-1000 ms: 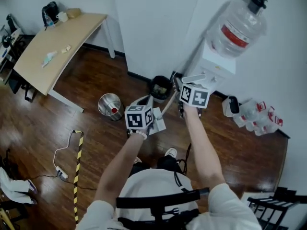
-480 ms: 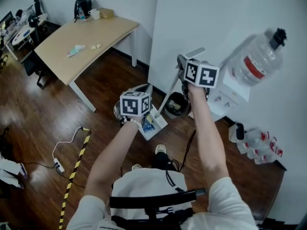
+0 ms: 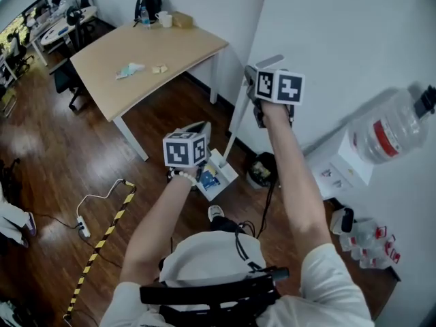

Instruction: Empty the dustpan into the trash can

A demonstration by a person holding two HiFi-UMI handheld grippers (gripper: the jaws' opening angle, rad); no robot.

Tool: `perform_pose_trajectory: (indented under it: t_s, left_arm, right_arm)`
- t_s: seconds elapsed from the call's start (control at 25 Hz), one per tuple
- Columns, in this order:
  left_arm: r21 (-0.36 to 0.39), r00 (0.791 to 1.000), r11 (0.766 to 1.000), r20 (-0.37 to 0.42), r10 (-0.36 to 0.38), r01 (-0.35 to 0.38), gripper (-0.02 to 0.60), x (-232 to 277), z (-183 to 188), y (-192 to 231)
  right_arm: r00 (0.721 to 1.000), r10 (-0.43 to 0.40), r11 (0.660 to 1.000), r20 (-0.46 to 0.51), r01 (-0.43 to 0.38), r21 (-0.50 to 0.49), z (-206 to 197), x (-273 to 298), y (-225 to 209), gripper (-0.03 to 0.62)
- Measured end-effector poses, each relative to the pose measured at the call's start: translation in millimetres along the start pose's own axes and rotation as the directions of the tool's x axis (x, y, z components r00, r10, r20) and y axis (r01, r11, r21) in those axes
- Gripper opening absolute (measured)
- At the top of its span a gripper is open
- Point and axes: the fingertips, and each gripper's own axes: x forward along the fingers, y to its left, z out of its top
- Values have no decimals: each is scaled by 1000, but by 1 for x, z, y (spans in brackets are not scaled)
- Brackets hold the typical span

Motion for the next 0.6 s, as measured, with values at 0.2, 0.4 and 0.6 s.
perform_pose_trajectory:
  t_s: [0.2, 0.4, 0.6]
  left_arm:
    - [-37, 997, 997, -9, 74, -74, -2, 22, 9, 43]
    - [-74, 987, 985, -3, 158, -158, -2, 31, 22, 83]
    - [-127, 973, 964, -22, 231, -232, -2, 33, 20, 127]
  right_arm:
    - [999, 35, 999, -19, -35, 0, 11, 62, 5, 114]
    - [999, 46, 999, -29, -45, 4, 20, 124, 5, 114]
    - [1000, 10, 999, -19, -10, 44, 22, 179, -8, 114]
